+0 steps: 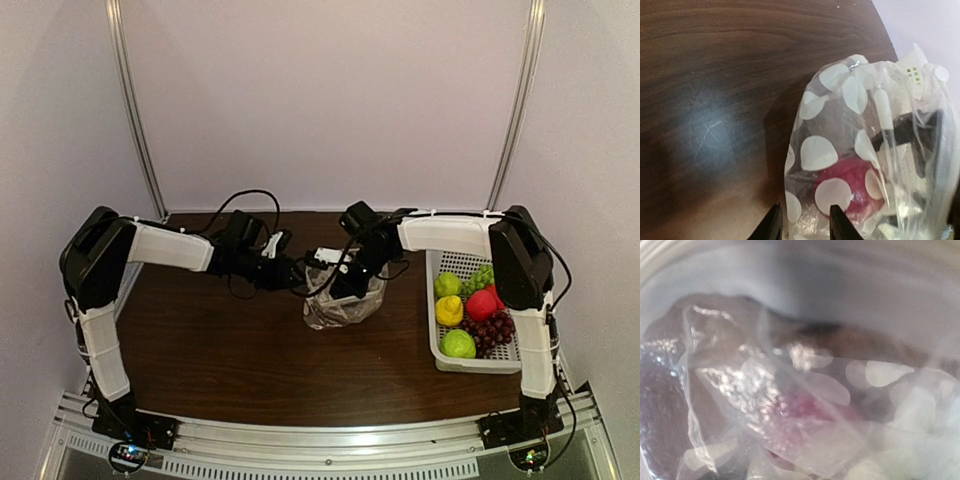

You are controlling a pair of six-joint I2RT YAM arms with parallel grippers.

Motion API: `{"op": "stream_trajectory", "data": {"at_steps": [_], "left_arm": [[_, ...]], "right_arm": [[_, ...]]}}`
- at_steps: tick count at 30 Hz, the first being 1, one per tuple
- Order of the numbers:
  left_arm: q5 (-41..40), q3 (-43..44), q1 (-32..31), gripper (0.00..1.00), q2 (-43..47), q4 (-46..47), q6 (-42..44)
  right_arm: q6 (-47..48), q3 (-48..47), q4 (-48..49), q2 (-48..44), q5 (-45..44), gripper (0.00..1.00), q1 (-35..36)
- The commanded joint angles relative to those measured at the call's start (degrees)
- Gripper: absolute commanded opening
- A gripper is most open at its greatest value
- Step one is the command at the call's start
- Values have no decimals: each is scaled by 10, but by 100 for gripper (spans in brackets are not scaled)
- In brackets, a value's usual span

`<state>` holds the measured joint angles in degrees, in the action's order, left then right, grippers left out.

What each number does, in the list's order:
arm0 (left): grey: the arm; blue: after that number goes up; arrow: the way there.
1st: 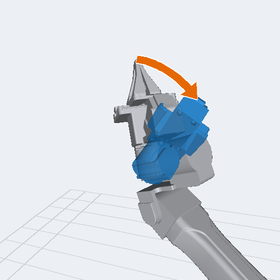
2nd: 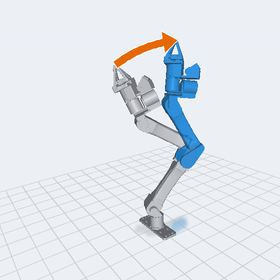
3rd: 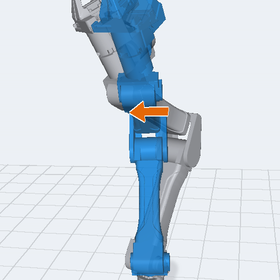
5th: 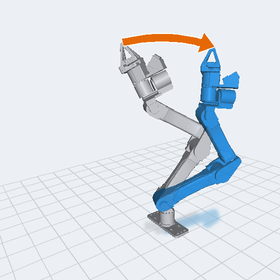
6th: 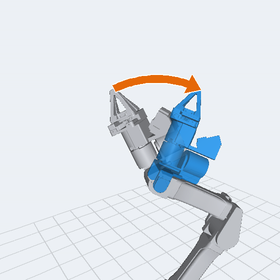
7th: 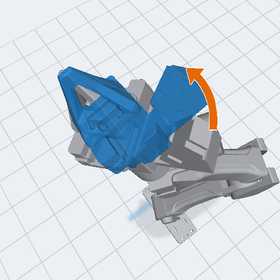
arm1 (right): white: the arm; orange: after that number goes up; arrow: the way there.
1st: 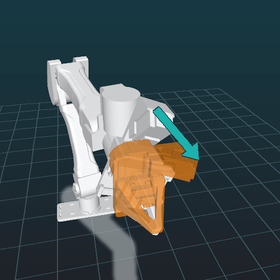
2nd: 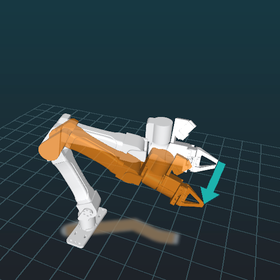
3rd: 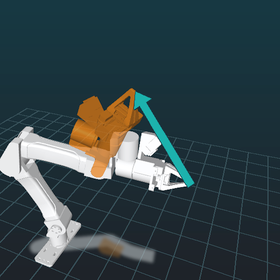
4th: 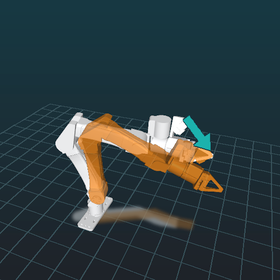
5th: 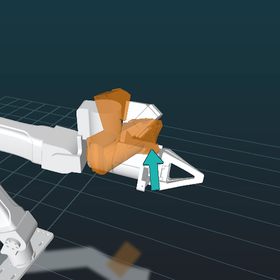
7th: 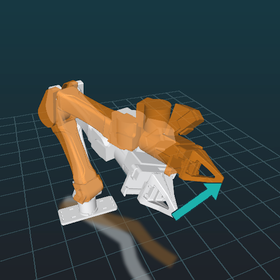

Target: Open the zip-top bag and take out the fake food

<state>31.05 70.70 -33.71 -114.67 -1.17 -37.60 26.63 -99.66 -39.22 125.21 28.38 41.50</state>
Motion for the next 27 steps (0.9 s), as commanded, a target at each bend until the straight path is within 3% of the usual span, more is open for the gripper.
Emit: {"op": "stream_trajectory", "data": {"at_steps": [1,8,20,24,27], "left_arm": [[-35,-104,-6,37,107,72,4],[-12,-178,-45,50,136,146,46],[22,-135,-67,48,49,204,83],[29,-119,-70,38,24,211,78],[33,-115,-70,17,14,222,69]], "right_arm": [[-9,45,11,-60,-4,60,3],[-6,87,13,-79,9,60,0],[-22,95,24,-72,35,61,-14],[-23,98,24,-70,37,64,-15],[-27,101,23,-67,39,72,-17]]}}
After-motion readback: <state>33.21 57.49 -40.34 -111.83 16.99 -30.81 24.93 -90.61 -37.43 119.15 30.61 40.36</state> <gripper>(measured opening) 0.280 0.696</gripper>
